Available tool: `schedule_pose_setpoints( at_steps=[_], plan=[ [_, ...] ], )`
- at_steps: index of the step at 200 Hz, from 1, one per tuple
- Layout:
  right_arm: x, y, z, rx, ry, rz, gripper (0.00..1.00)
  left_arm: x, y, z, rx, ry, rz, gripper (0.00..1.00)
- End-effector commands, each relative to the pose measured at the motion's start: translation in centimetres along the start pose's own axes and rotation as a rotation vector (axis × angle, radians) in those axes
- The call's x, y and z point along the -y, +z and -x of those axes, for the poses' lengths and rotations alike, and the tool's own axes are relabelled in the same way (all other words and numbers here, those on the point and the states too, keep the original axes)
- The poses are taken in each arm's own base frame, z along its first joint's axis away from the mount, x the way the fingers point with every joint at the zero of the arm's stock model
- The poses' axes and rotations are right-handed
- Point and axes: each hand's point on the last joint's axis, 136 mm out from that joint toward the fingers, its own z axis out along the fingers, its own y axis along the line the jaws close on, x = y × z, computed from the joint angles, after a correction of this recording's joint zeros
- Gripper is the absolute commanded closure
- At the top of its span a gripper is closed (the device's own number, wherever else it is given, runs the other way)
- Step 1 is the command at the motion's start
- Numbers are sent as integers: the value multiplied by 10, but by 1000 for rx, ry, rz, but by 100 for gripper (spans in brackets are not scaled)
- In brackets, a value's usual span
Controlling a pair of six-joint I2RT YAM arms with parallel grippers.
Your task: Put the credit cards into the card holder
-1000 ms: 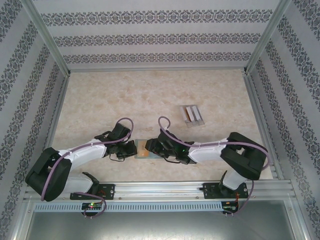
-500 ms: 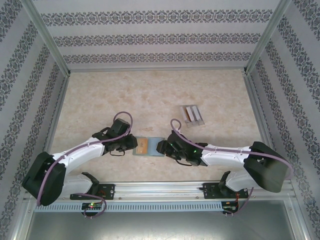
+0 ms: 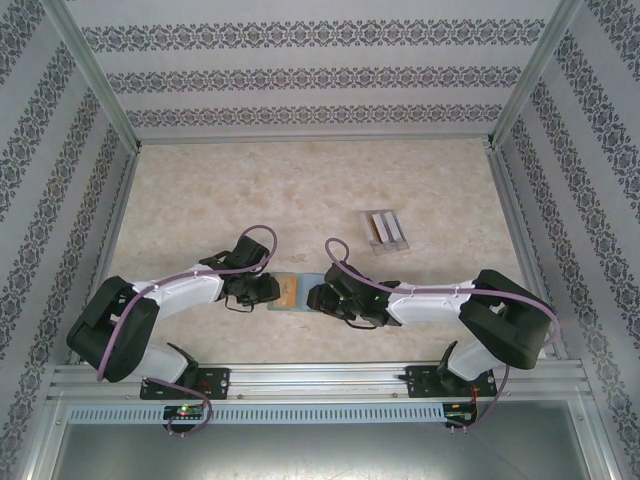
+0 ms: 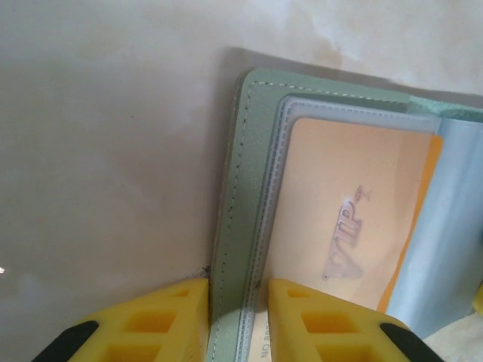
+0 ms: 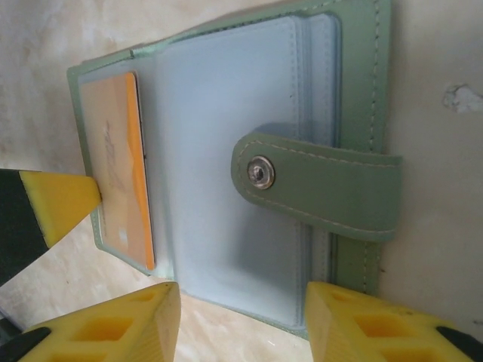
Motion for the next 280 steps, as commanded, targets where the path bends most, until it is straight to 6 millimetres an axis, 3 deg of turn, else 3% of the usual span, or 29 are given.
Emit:
schedule_pose_setpoints(
  at_steps=[1,75,95,108,124,150,198,280],
  plan=[
    [-6,2,4,1,0,15,55,8,15,-18,-88,18,-64,76],
    [-2,-3,9,27,-29,-12,67,6,12,-20,-82,10,-59,77],
    [1,-7,10,31,-38,-35,65,5,12,-20,-80,6,-52,77],
    [12,-12,13,54,-32,-90,57,4,12,-20,-80,7,-46,77],
    [25,-21,19,98,-26,-143,56,2,13,-20,-75,-5,-40,77],
    [17,-29,23,121,-52,-120,57,3,14,-21,-77,-25,-50,79],
    [0,-17,22,85,-62,-91,54,4,13,-22,-77,-31,-51,81],
    [10,2,15,42,-47,-124,56,8,12,-19,-81,-26,-57,82]
  ],
)
